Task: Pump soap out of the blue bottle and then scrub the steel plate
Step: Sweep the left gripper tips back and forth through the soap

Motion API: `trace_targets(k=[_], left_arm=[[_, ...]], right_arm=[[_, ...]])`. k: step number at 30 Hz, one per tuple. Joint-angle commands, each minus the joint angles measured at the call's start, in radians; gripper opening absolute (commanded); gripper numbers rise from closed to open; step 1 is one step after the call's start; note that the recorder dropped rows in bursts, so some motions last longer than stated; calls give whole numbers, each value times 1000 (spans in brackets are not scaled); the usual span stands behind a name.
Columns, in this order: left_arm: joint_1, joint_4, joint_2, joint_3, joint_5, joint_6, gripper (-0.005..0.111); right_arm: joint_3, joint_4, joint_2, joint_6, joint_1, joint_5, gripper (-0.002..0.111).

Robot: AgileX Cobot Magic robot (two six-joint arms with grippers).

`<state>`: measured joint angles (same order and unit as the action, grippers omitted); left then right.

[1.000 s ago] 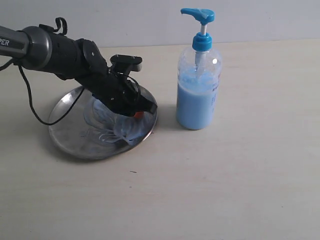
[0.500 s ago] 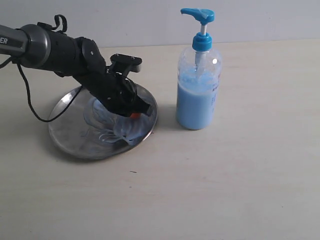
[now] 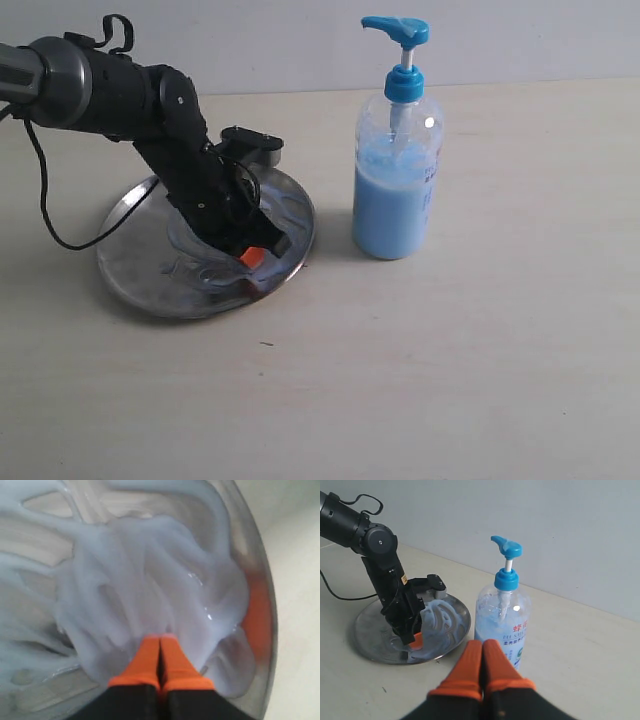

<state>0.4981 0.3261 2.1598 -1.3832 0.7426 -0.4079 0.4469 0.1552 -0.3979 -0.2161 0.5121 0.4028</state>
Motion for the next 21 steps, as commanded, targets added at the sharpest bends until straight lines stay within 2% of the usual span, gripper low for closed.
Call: trace_targets(k=[1,10,15,21], left_arm=[[-1,-111,23,19,19,87,0],[-1,-104,23,19,-156,152,0],[-1,-44,29,19,-255,152,0],[1,29,58,19,-267,93,0]], right_arm=[[-5,1,2,-2,-1,-12,0],[-5,4,2,0,-1,-12,0],[-5,10,2,-2,-1,-12,0],[-5,10,2,-1,-1,-17,0]])
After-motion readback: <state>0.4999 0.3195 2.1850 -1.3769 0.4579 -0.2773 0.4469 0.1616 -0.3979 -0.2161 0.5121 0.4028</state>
